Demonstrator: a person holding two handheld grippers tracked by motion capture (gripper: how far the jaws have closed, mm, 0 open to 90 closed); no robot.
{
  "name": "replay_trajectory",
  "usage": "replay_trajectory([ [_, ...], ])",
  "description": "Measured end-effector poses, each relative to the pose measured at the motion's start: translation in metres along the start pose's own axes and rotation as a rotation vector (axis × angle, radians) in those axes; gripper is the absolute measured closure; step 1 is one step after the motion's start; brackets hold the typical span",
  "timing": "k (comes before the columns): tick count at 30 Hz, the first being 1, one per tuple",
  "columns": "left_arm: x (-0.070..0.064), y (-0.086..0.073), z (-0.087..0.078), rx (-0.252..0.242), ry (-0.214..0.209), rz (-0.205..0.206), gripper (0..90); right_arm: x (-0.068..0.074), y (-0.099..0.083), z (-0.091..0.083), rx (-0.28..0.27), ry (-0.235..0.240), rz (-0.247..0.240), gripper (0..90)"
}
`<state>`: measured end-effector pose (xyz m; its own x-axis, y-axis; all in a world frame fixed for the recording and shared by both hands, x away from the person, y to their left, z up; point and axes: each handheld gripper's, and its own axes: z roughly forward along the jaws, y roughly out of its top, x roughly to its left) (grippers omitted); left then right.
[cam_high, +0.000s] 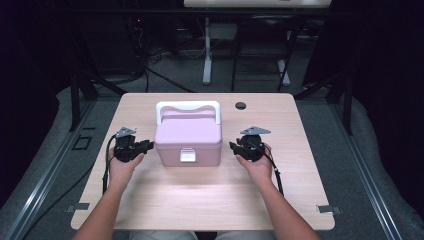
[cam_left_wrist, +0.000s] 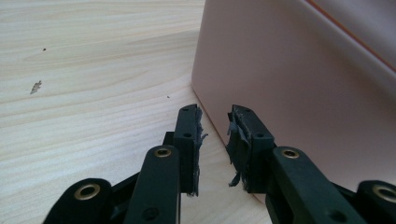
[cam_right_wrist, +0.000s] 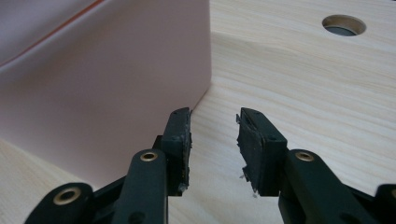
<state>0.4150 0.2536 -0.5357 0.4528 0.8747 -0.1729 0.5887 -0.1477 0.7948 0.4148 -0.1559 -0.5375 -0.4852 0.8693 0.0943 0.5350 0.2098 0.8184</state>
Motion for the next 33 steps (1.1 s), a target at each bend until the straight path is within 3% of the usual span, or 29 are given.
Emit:
replay_trajectory([
  [8, -0.003, 0.000, 0.004, 0.004, -0.010, 0.007, 76.0, 0.010, 0.006, 0.012, -0.011, 0.006, -0.015, 65.7],
  [19, -0.015, 0.003, 0.006, -0.003, -0.023, 0.046, 79.9, 0.015, 0.011, 0.013, -0.037, 0.009, 0.006, 65.8],
  [24, -0.015, 0.003, 0.005, 0.000, -0.029, 0.041, 82.1, 0.016, 0.011, 0.014, -0.036, 0.014, -0.003, 66.0],
  [33, -0.016, 0.002, 0.003, -0.021, -0.040, 0.028, 83.3, 0.025, 0.011, 0.012, -0.029, 0.007, -0.031, 77.4],
])
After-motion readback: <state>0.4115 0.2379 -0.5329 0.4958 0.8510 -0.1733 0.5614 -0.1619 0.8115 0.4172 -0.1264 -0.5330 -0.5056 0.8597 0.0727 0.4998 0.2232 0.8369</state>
